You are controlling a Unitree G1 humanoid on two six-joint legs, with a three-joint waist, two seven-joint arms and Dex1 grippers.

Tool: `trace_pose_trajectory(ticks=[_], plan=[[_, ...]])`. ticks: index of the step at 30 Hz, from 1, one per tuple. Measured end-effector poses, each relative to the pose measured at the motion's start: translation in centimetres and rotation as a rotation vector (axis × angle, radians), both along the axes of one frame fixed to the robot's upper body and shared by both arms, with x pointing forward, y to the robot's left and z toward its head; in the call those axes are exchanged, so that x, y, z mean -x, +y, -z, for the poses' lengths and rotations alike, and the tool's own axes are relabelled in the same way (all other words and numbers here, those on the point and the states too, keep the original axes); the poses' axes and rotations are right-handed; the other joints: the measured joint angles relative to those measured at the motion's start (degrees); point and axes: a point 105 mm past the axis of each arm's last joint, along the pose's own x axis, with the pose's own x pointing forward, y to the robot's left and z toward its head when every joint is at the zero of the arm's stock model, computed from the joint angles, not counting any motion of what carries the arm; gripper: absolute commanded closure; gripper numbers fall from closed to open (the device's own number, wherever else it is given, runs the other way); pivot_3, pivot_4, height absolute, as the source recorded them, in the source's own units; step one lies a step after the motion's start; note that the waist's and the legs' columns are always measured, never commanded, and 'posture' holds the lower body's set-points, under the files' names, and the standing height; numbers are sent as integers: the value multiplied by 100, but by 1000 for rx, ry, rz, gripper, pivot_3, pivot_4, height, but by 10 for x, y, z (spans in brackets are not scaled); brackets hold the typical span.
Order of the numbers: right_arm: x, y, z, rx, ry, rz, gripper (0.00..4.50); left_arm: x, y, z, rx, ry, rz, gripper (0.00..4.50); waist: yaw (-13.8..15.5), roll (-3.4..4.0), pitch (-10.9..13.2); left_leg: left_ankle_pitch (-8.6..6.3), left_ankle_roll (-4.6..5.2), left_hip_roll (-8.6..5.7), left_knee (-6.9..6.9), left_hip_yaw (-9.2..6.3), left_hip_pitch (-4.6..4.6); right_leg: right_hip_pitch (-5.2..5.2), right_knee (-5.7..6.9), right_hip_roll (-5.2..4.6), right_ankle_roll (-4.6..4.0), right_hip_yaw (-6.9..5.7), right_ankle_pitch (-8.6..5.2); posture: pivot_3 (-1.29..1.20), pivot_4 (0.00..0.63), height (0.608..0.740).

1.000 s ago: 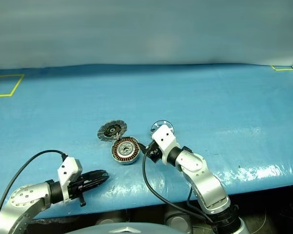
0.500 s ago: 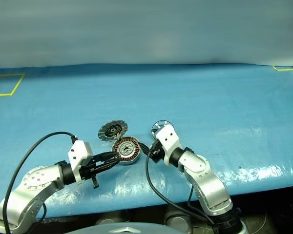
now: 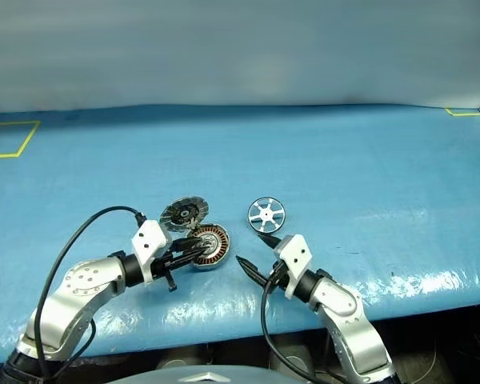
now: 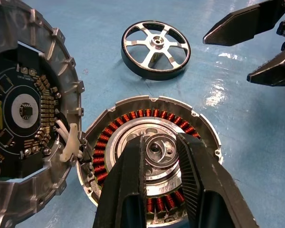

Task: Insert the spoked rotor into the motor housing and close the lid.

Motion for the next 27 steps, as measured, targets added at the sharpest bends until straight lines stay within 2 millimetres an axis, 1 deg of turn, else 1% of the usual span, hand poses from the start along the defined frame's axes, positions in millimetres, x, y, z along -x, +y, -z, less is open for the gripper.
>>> trace_pose_trajectory(ticks=[5,7,13,17,19,27], plan=[[-2,3,9,-7,22,18,803,-7,2,1,-19,-12,-27,3863,5,0,0,0,0,-1,0,0,0,0,0,0,0,0,0,0,150,740],[-2,4,12,-7,29,23,803,-9,-1,0,-13,-17,-24,3863,19,0,0,0,0,-2,0,0,-1,0,0,-2,0,0,0,0,150,740],[-5,7,9,-8,5,29,803,-12,-8,5,-23,11,16,3863,26,-1,0,0,0,-3,1,0,0,0,0,0,1,0,1,0,150,740],[-7,8,7,-9,-3,38,803,-10,-14,9,-54,24,62,3863,24,0,0,0,0,-2,0,0,0,0,0,0,1,0,1,0,150,740],[-7,8,7,-10,-4,43,803,-9,-12,12,-70,36,66,3863,21,0,0,0,0,-2,0,0,0,0,1,1,1,0,1,0,150,740],[-8,7,7,-8,-4,50,803,-10,-10,13,-81,32,64,3863,24,0,0,0,0,-2,1,-1,3,4,1,0,1,0,1,0,150,740]])
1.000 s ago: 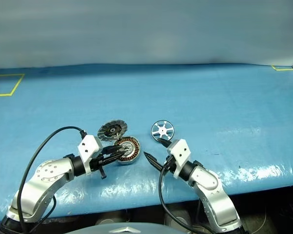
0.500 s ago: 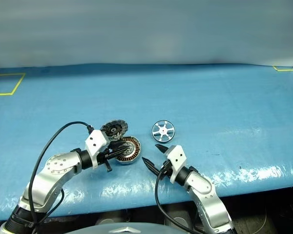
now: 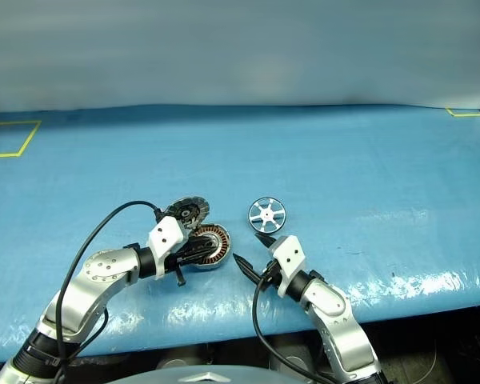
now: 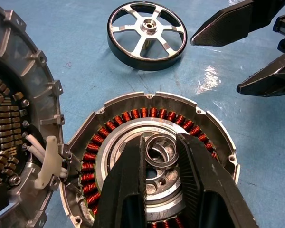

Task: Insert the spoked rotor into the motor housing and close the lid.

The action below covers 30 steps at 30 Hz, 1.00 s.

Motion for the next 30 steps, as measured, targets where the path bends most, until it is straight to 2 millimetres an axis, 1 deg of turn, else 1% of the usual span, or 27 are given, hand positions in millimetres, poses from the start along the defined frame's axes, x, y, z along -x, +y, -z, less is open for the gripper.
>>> trace_pose_trajectory(ticks=[1,3,7,11,13,15,20,23,25,26,29,30], plan=[[0,0,0,0,0,0,803,0,0,0,0,-1,-1,3863,0,0,0,0,0,0,0,0,1,1,0,0,0,0,0,0,150,740],[0,0,0,1,1,0,803,0,0,0,2,1,-2,3128,1,0,0,0,0,0,1,0,2,4,0,0,0,0,0,0,150,740],[-1,-1,2,7,7,0,803,1,-2,1,27,15,2,1817,2,0,0,0,0,0,3,1,3,4,2,0,0,1,0,0,150,740],[-2,-2,3,14,10,-2,803,9,-10,-3,134,58,27,509,-1,0,0,0,0,0,1,0,1,1,0,-1,0,1,0,0,150,740],[-2,-3,3,16,11,-3,803,14,-13,-7,174,70,53,509,-3,0,0,0,0,0,1,1,1,1,0,-1,0,1,0,0,150,740],[-2,-4,4,19,14,-5,803,16,-12,-11,197,69,54,1025,-3,0,0,0,0,0,1,0,1,2,2,-1,0,1,0,0,150,740],[-3,-7,5,20,41,2,803,21,-12,-11,240,99,56,2732,-3,0,0,0,0,0,5,1,2,3,3,-1,0,2,0,0,150,740],[-6,-10,1,24,45,7,1435,25,-13,-18,292,87,54,3701,-6,-1,0,0,0,0,4,1,0,1,2,-1,0,3,0,0,150,740],[-9,-11,-3,26,44,7,2119,29,-13,-22,307,71,53,4408,-2,0,0,0,0,0,4,1,1,1,2,-1,0,2,0,0,150,740],[-9,-11,-4,28,44,5,2449,31,-12,-23,316,57,50,4500,-2,0,0,0,0,1,4,1,1,2,2,-1,-1,3,0,0,150,740],[-9,-10,-8,25,53,1,3406,34,-5,-23,331,36,15,4500,2,0,0,0,0,1,4,1,1,1,2,-1,-1,3,0,0,150,740],[-10,-9,-9,26,57,1,3798,37,-2,-22,336,30,3,4500,-2,0,0,0,0,1,4,1,1,1,2,-2,-1,4,0,0,150,740]])
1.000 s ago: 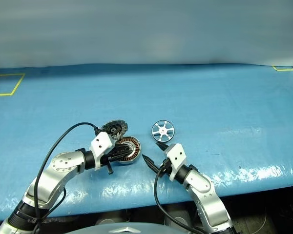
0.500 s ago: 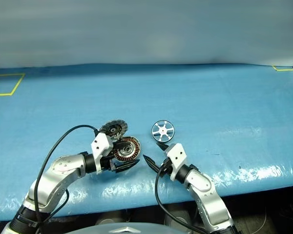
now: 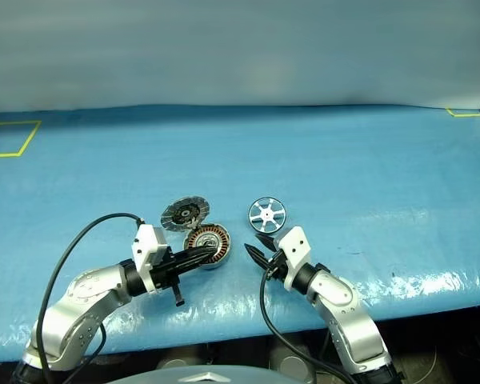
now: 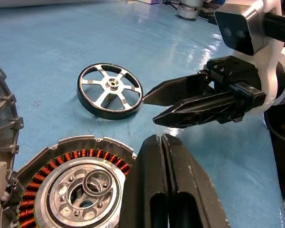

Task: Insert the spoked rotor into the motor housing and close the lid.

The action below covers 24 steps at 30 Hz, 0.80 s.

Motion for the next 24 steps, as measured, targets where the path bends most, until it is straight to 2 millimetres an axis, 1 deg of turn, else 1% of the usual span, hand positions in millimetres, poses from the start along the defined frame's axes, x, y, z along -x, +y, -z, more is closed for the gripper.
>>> trace_pose_trajectory(ticks=[2,3,4,5,8,9,10,13,14,20,24], plan=[[-4,3,-7,6,-7,-3,4443,7,3,1,10,-3,-8,4500,-2,0,0,0,0,0,0,1,0,-1,0,-1,0,1,0,0,150,740],[-4,3,-8,6,-10,-3,4482,8,3,2,11,-3,-7,4500,-4,0,0,0,0,0,0,1,0,-1,0,-1,0,1,0,0,150,740],[-6,5,-14,3,-29,-5,4482,10,3,2,13,-5,-6,4500,20,-1,0,0,0,0,0,-3,-1,0,0,-1,0,-4,0,0,150,740],[-14,11,-16,55,-4,-2,4482,17,9,5,-8,-35,-33,4500,-7,0,1,0,0,3,-1,8,-1,-6,0,-3,0,2,0,0,150,740],[-27,11,-16,185,32,55,4482,26,14,11,-25,-79,-85,4500,-4,0,1,0,0,0,-2,11,-5,-11,0,-8,0,4,1,0,150,740],[-28,15,-19,197,45,48,4482,29,13,13,-10,-75,-97,4500,17,-1,1,0,0,0,-3,7,-8,-12,-2,-7,-1,0,0,0,150,740],[-26,22,-25,203,59,16,4482,31,14,14,15,-77,-122,4500,26,1,2,0,0,0,-3,3,-13,-15,-4,-7,-1,-4,0,0,150,740],[-21,39,-37,210,76,-56,4482,32,15,15,65,-94,-187,4500,48,0,1,-1,0,-1,-2,-2,-15,-14,-5,-8,-1,-9,0,0,150,740],[-20,42,-39,218,83,-68,4482,33,15,16,74,-98,-202,4500,53,0,1,-1,0,-1,-2,-3,-16,-14,-6,-8,-1,-10,0,0,150,740],[-20,54,-44,261,148,-103,4482,39,25,26,51,-121,-258,4500,17,1,2,-1,0,0,-3,-2,-20,-19,-7,-7,-1,-12,0,0,150,740],[-19,63,-43,314,159,-126,4482,35,37,31,46,-179,-370,4500,0,3,3,-1,1,-1,-4,-2,-21,-20,-12,-8,0,-14,0,0,150,740]])
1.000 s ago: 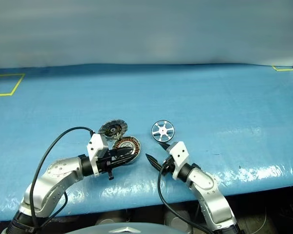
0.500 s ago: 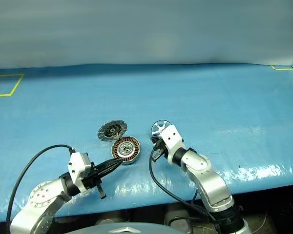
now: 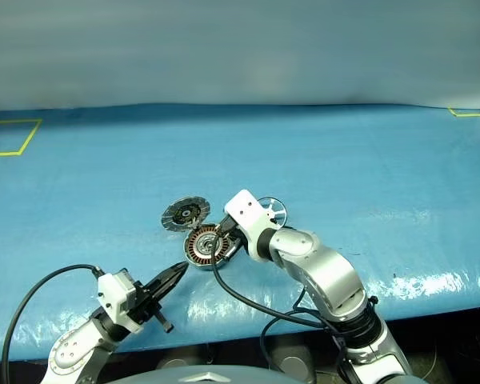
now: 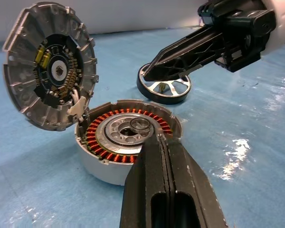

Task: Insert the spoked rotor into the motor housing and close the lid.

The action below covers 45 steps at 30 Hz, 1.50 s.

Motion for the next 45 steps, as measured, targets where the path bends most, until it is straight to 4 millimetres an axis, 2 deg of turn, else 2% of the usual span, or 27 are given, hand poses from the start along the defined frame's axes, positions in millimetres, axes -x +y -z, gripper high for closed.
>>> trace_pose_trajectory(ticks=[4,16,22,35,45], plan=[[4,6,7,34,21,-14,4482,1,6,8,-3,-4,-47,4500,-5,0,0,0,0,0,-1,-1,-2,-1,0,0,0,-2,0,0,150,740],[13,25,12,62,52,-84,4482,2,9,11,31,-2,-80,4500,-52,0,0,0,0,1,0,-3,-2,-1,0,0,2,-4,1,0,150,740],[12,27,20,68,90,-79,4482,2,10,13,29,-1,-82,4500,-68,1,1,0,0,1,-1,-4,-2,-2,-1,1,2,-5,1,0,150,740],[13,35,22,51,99,-94,4482,2,8,12,40,-3,-68,4500,-79,3,2,-1,-1,2,-5,-4,-3,-6,-2,1,1,-4,0,0,150,740],[6,36,24,48,87,-78,4482,3,7,13,40,4,-62,4500,-80,4,2,-1,-1,2,-5,-4,-3,-6,-2,0,1,-4,0,0,150,740]])
